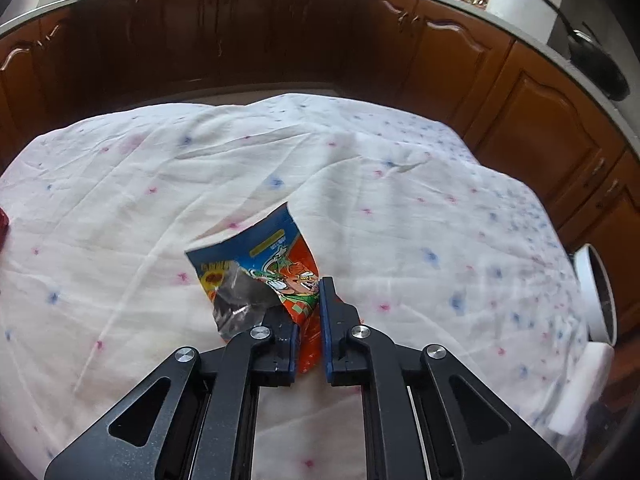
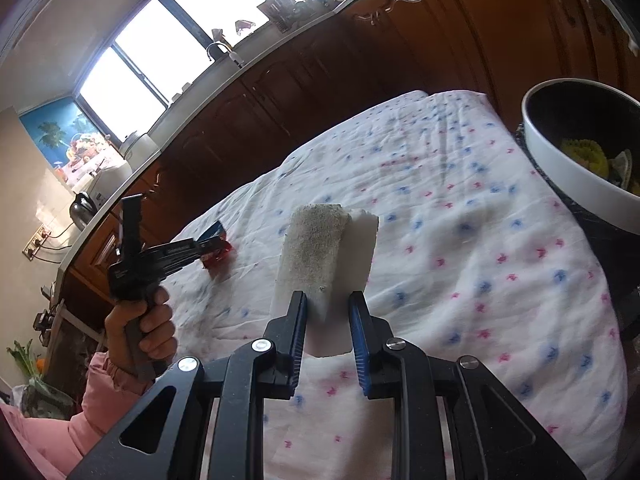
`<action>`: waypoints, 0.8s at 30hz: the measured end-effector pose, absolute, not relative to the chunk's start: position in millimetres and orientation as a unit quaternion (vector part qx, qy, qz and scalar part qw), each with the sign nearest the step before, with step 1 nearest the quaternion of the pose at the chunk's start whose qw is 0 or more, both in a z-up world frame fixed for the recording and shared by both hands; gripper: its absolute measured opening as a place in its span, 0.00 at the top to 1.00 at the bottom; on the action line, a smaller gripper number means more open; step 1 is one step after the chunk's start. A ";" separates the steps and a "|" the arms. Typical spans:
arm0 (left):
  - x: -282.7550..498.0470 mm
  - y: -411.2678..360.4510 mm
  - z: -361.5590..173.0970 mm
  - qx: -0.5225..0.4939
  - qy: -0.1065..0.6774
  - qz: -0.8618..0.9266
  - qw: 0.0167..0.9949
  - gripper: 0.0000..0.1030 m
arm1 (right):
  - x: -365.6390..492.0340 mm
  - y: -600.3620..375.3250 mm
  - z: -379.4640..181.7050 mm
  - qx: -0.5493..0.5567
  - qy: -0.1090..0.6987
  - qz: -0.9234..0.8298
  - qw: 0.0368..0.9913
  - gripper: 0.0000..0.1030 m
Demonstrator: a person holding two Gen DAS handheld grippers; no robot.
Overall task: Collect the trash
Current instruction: 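Carry the snack wrapper and foam block over the bin with both tools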
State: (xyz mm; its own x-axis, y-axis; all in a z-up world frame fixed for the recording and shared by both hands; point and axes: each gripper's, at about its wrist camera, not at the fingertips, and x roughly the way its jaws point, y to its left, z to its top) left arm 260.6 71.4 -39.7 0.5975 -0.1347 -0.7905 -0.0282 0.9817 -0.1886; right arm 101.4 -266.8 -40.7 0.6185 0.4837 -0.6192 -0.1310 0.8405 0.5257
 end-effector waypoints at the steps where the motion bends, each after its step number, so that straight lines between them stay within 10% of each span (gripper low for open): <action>1: 257.4 68.5 -36.5 -0.092 0.445 -0.037 0.890 0.94 | 100.8 -268.8 -40.8 0.220 0.398 0.174 0.873 0.79; 24: 168.0 -104.6 -2.5 -0.008 0.431 -0.215 0.876 0.94 | 70.6 -332.2 -29.9 0.217 0.360 0.109 0.901 0.79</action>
